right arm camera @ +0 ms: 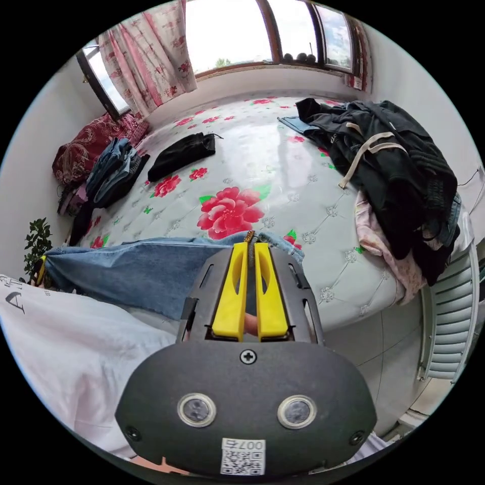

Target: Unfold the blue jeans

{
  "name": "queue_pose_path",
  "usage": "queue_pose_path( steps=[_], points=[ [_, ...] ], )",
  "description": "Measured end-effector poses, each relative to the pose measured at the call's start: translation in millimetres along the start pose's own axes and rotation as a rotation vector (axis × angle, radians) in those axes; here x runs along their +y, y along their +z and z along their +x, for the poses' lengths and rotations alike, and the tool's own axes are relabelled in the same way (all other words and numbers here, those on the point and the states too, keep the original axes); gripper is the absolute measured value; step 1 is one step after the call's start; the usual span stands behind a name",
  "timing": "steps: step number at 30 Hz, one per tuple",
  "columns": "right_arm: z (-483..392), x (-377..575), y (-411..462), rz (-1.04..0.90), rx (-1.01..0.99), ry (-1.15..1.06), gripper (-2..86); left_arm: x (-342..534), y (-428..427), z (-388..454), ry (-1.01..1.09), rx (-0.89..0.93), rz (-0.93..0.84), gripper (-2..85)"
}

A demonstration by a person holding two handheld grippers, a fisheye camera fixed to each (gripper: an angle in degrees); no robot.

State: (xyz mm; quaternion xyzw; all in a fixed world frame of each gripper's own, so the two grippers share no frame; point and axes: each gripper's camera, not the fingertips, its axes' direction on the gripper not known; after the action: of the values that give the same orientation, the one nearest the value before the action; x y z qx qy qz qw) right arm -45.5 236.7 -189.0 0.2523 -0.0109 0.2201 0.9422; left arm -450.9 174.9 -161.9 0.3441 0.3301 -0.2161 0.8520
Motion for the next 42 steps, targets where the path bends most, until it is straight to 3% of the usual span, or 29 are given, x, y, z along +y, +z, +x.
queue_pose_path(
  steps=[10, 15, 18, 22, 26, 29, 32, 35, 38, 42],
  points=[
    [-11.4, -13.7, -110.5, 0.448, 0.065, 0.036, 0.1, -56.2, -2.5, 49.0, 0.120, 0.104, 0.069, -0.3],
    [-19.8, -113.9, -106.0, 0.555, 0.049, -0.106, 1.3, -150.8, 101.5, 66.9, 0.229, 0.052, 0.052, 1.2],
    [-15.6, -190.4, -55.6, 0.463, 0.065, -0.017, 3.7, -196.1, 201.4, 60.8, 0.115, -0.062, -0.096, 5.3],
    [2.8, -208.8, 1.0, 0.341, 0.026, 0.076, 6.8, -190.3, 245.8, 56.8, 0.077, -0.178, -0.132, 9.0],
    [16.9, -133.8, 58.5, 0.183, -0.043, 0.031, 9.7, -115.8, 253.1, 18.9, 0.093, -0.306, -0.239, 8.8],
    [37.5, -49.8, 99.5, -0.080, -0.003, 0.103, 11.0, -53.2, 240.0, -39.8, -0.113, -0.360, -0.361, 8.5],
    [62.5, 19.0, 109.1, -0.229, 0.037, 0.210, 11.6, -16.7, 209.2, -86.7, -0.367, -0.296, -0.302, 8.4],
    [80.5, 45.1, 106.2, -0.263, -0.038, 0.312, 12.0, -14.2, 197.0, -101.5, -0.443, -0.355, -0.261, 9.6],
    [88.7, 48.2, 103.7, -0.271, -0.031, 0.343, 12.1, -30.2, 189.5, -96.9, -0.390, -0.357, -0.182, 10.6],
    [107.6, 65.3, 103.7, -0.240, -0.079, 0.430, 11.0, -36.6, 216.9, -99.8, -0.329, -0.325, -0.259, 12.0]
  ],
)
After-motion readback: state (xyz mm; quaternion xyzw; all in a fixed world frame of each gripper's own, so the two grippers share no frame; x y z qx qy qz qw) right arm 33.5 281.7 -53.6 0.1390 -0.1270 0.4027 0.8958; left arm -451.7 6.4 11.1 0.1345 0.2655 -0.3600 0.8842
